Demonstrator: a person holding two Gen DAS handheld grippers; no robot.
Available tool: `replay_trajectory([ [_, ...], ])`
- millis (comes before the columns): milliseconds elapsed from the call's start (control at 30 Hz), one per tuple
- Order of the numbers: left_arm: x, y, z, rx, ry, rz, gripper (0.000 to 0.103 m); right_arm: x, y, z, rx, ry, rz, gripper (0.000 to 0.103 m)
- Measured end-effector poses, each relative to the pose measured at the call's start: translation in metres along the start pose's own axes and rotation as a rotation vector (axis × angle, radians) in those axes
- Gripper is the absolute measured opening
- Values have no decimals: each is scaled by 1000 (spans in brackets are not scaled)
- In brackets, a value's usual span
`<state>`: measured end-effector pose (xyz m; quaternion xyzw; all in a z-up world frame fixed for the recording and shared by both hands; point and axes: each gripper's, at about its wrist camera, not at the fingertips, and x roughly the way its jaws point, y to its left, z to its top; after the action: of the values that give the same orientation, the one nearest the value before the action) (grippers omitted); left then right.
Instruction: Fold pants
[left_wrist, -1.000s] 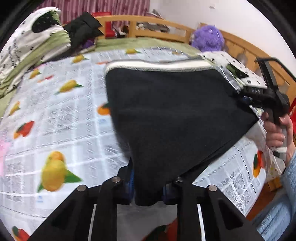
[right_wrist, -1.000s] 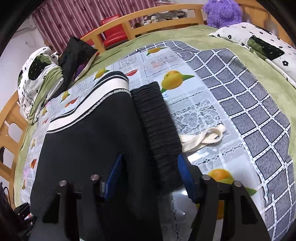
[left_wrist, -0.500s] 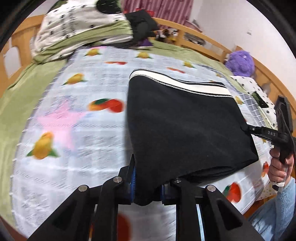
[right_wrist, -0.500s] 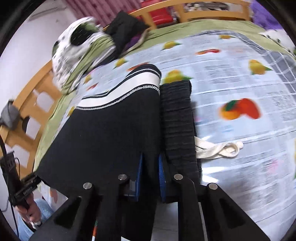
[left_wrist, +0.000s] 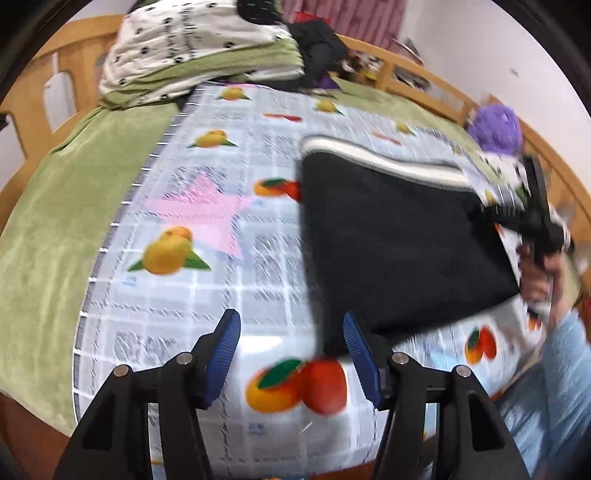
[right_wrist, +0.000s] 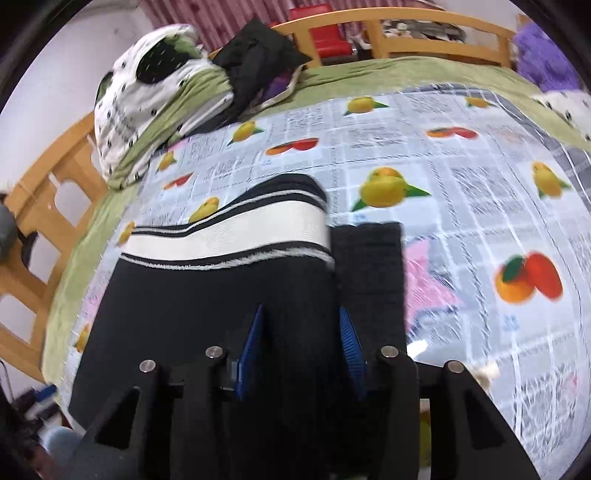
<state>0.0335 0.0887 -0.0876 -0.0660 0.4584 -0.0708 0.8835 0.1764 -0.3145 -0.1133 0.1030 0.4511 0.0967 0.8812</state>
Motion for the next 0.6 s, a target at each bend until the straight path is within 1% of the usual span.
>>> replay_trajectory([
  [33,0,3,4,-14,-7,-4,56,0,6,2,-23,12,20,10],
  [67,0,5,11,-27,-14,-10,56,-7,7,2,-24,-17,21,10],
  [100,-1,5,16,-33,-21,-17,56,-20,6,2,-20,-63,39,10],
  [167,-4,3,26,-38,-42,-40,56,-41,-5,5,4,-113,49,9],
  [200,-4,0,32,-35,-53,-57,56,-47,-14,6,8,-119,33,9],
  [267,-1,-8,38,-27,-54,-74,56,-42,-31,7,14,-82,-3,10],
  [300,3,-14,42,-19,-50,-81,56,-33,-41,6,40,-45,-7,12],
  [333,10,-21,45,-8,-43,-87,56,-25,-47,4,50,-21,-9,20],
  [367,15,-27,47,-1,-35,-87,56,-20,-50,3,55,-10,-18,23],
  [400,21,-34,48,4,-25,-86,56,-20,-51,1,54,-18,-29,26],
  [433,24,-41,48,11,-15,-101,56,-24,-50,1,48,-30,-35,26],
  [533,32,-57,42,33,-2,-139,56,-57,-43,-6,34,-94,-59,26],
  [600,41,-66,32,42,31,-152,56,-79,-34,-20,5,-127,-40,26],
])
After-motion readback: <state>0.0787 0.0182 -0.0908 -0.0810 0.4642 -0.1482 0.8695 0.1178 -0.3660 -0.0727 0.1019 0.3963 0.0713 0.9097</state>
